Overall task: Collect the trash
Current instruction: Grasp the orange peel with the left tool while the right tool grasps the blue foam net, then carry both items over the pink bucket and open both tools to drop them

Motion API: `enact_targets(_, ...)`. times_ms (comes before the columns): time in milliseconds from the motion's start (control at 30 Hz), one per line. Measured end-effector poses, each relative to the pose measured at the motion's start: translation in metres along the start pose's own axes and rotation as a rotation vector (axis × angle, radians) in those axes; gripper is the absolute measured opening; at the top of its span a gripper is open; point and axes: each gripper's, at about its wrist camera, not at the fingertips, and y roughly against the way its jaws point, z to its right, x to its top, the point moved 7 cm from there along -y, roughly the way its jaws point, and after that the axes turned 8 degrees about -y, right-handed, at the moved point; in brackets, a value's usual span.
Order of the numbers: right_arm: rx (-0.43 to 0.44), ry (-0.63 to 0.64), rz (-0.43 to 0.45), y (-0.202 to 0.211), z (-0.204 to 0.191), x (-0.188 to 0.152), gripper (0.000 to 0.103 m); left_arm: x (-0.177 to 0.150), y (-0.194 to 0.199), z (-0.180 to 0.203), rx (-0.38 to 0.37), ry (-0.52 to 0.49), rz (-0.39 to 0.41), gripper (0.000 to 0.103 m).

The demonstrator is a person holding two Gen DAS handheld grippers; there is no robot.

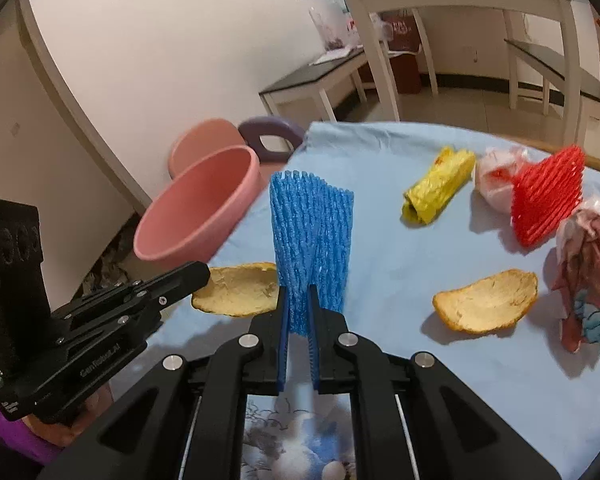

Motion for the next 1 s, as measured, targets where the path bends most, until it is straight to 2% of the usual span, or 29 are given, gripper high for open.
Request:
enact_targets(267,0.041,0.054,0.033,0.001,-0.033,0.024,0.008,0.019,0.027,-0.026,0.088,-0.002,0.087,0.003)
enact_targets(533,0.128,0.134,0.012,-0.03,-0.09,0.048,0.008,0.028,0.051,-0.092,0.232,0.105,0.145,0.003)
enact_targets(800,0.178,0.169,-0.033,-0.076,-0.135,0.057,0.008,0.022,0.046,-0.139,0.316,0.138,0.123,0.003)
enact_targets(1000,0.173,0.134,-0.083,-0.11,-0.137,0.048,0.009,0.014,0.031,-0.16,0.312,0.167,0.086,0.003)
